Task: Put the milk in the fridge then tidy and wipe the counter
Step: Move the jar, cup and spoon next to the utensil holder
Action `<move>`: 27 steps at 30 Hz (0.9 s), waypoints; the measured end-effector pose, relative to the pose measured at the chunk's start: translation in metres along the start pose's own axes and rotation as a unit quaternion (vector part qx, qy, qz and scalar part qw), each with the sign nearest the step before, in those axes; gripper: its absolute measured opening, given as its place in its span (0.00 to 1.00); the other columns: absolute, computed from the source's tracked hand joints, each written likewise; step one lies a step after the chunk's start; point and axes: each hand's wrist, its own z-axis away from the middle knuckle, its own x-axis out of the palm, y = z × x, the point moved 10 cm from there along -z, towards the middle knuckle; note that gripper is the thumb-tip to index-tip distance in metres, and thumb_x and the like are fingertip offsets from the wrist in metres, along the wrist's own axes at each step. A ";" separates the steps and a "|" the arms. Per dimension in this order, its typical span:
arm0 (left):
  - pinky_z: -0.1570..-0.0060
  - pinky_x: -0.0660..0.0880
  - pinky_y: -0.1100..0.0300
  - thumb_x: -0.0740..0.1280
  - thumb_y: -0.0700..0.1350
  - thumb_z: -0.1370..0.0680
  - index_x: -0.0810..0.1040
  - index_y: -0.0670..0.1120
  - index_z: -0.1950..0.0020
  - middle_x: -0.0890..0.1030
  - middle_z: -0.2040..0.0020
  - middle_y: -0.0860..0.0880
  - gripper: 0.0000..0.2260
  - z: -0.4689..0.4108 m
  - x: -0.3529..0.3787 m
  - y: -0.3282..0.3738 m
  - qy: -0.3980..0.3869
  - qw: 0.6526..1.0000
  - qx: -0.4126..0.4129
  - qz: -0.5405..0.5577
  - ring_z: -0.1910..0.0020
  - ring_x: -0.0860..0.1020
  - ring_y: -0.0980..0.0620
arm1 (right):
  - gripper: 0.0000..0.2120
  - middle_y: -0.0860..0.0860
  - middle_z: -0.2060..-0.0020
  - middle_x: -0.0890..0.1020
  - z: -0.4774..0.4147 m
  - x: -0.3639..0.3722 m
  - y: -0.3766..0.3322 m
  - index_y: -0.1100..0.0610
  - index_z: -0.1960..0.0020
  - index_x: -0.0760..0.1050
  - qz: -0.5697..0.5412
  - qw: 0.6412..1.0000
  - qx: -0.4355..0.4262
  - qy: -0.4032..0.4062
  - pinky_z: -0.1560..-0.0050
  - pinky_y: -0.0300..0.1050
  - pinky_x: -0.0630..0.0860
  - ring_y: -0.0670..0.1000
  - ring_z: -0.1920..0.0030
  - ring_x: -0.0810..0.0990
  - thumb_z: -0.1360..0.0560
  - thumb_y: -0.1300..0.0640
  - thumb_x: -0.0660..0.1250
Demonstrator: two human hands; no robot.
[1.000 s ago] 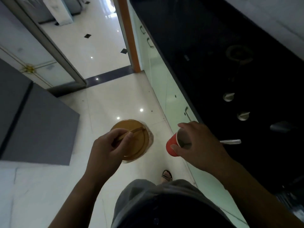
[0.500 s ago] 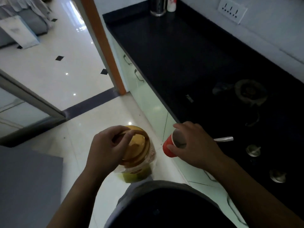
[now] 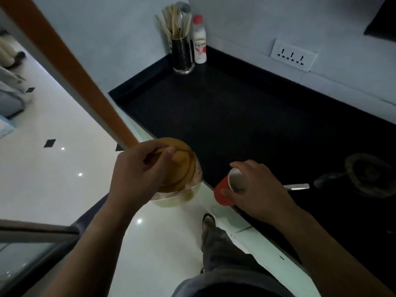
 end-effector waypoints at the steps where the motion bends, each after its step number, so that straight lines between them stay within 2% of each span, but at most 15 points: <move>1: 0.61 0.70 0.71 0.60 0.63 0.29 0.76 0.58 0.50 0.77 0.56 0.65 0.14 -0.020 0.001 -0.006 -0.007 1.000 0.001 -0.007 0.56 0.78 0.59 | 0.37 0.44 0.38 0.70 -0.018 0.000 0.001 0.46 0.32 0.63 -0.001 1.000 0.008 0.004 0.45 0.41 0.64 0.47 0.39 0.67 0.38 0.34 0.63; 3: 0.67 0.71 0.76 0.60 0.62 0.31 0.75 0.61 0.54 0.76 0.58 0.66 0.10 -0.057 0.009 -0.017 -0.027 1.000 0.003 -0.012 0.56 0.78 0.66 | 0.36 0.43 0.38 0.70 -0.054 0.001 0.005 0.45 0.33 0.63 -0.005 1.000 0.021 0.013 0.46 0.41 0.64 0.46 0.40 0.67 0.38 0.34 0.63; 5: 0.66 0.70 0.79 0.60 0.61 0.30 0.74 0.64 0.56 0.77 0.59 0.66 0.07 -0.094 0.018 -0.024 -0.049 0.999 0.005 -0.009 0.55 0.75 0.72 | 0.35 0.43 0.39 0.70 -0.090 -0.004 0.009 0.45 0.33 0.63 -0.006 0.999 0.029 0.020 0.47 0.40 0.64 0.46 0.41 0.67 0.37 0.35 0.65; 9: 0.67 0.74 0.73 0.58 0.66 0.31 0.73 0.66 0.57 0.78 0.60 0.65 0.09 -0.163 0.029 -0.027 -0.085 0.996 0.019 -0.009 0.53 0.76 0.69 | 0.39 0.42 0.41 0.71 -0.147 -0.020 0.015 0.45 0.34 0.64 -0.005 0.999 0.043 0.025 0.49 0.41 0.64 0.42 0.47 0.64 0.41 0.30 0.59; 12: 0.63 0.73 0.70 0.57 0.66 0.30 0.75 0.65 0.55 0.78 0.58 0.65 0.11 -0.209 0.041 -0.026 -0.109 0.993 0.032 0.013 0.53 0.78 0.64 | 0.38 0.43 0.40 0.71 -0.187 -0.032 0.018 0.46 0.33 0.64 0.006 0.998 0.051 0.028 0.48 0.40 0.64 0.44 0.44 0.66 0.40 0.32 0.62; 14: 0.62 0.73 0.71 0.60 0.62 0.26 0.76 0.63 0.57 0.79 0.60 0.65 0.07 -0.235 0.053 -0.026 -0.137 0.989 0.041 0.021 0.53 0.77 0.65 | 0.36 0.44 0.39 0.70 -0.209 -0.041 0.019 0.46 0.33 0.64 0.016 0.997 0.060 0.035 0.48 0.41 0.65 0.44 0.44 0.66 0.38 0.34 0.64; 17: 0.60 0.71 0.74 0.64 0.55 0.26 0.76 0.62 0.57 0.80 0.59 0.65 0.02 -0.275 0.073 -0.026 -0.183 0.981 0.060 0.014 0.54 0.76 0.69 | 0.35 0.42 0.39 0.70 -0.234 -0.055 0.023 0.46 0.33 0.63 0.041 0.995 0.074 0.050 0.50 0.40 0.65 0.43 0.44 0.66 0.36 0.34 0.65; 21: 0.56 0.71 0.69 0.66 0.54 0.27 0.80 0.57 0.51 0.81 0.57 0.62 0.07 -0.336 0.091 -0.026 -0.203 0.975 0.084 0.033 0.53 0.77 0.68 | 0.34 0.44 0.36 0.68 -0.267 -0.072 0.031 0.47 0.32 0.62 0.080 0.988 0.118 0.061 0.48 0.43 0.67 0.47 0.39 0.67 0.33 0.36 0.64; 23: 0.56 0.72 0.70 0.66 0.54 0.27 0.81 0.55 0.51 0.82 0.57 0.61 0.09 -0.365 0.101 -0.026 -0.221 0.969 0.102 0.041 0.54 0.78 0.67 | 0.34 0.45 0.36 0.68 -0.283 -0.079 0.032 0.46 0.31 0.61 0.094 0.983 0.141 0.073 0.48 0.44 0.68 0.48 0.38 0.67 0.33 0.36 0.65; 27: 0.59 0.72 0.75 0.66 0.56 0.27 0.81 0.57 0.50 0.82 0.57 0.63 0.09 -0.420 0.119 -0.028 -0.280 0.948 0.143 0.042 0.54 0.77 0.69 | 0.33 0.44 0.36 0.67 -0.314 -0.089 0.027 0.45 0.32 0.61 0.099 0.973 0.187 0.094 0.49 0.44 0.68 0.48 0.38 0.67 0.33 0.37 0.65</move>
